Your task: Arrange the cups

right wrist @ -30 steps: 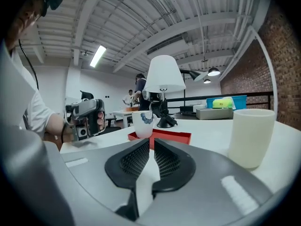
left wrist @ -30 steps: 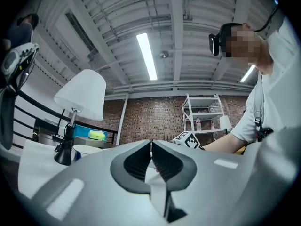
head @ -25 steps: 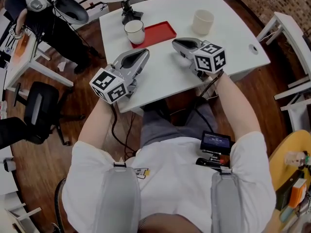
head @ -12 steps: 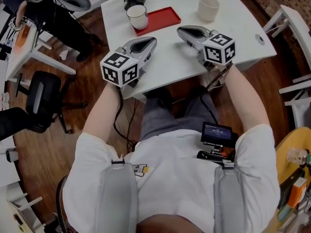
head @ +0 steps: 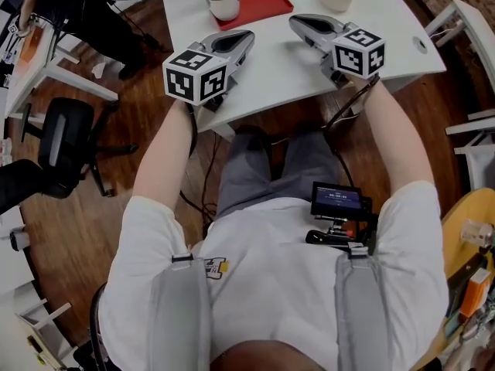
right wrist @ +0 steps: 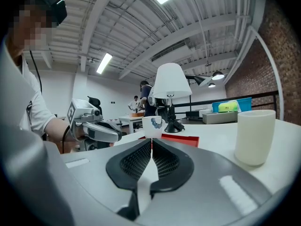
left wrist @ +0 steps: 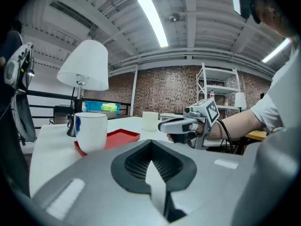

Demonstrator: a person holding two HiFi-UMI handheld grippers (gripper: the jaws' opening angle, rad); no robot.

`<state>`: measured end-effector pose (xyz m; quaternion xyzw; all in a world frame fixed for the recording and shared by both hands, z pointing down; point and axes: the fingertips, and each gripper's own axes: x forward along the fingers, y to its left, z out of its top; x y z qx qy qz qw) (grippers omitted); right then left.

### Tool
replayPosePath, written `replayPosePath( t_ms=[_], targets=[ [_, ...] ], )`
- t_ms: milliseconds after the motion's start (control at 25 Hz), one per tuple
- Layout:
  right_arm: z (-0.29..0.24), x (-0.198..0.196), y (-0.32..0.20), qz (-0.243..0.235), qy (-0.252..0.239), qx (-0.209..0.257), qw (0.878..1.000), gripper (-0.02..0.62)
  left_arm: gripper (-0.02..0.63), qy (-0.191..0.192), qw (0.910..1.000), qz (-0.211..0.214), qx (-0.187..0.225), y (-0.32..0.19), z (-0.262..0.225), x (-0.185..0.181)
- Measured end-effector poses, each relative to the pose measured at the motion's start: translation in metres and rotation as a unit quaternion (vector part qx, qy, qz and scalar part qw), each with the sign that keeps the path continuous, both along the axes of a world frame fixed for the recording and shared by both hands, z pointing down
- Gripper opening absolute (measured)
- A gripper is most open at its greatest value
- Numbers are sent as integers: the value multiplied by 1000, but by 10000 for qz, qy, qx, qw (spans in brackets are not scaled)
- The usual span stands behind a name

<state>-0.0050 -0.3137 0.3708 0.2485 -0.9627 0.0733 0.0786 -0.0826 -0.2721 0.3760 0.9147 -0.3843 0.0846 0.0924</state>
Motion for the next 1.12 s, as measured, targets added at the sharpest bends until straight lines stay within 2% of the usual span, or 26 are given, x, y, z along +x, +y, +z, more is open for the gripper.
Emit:
replayPosePath(
  t_ms=[1120],
  targets=[
    [5, 5, -6, 127, 52, -116, 9998, 9, 0, 47, 9998, -140, 114, -2, -4, 2]
  ],
)
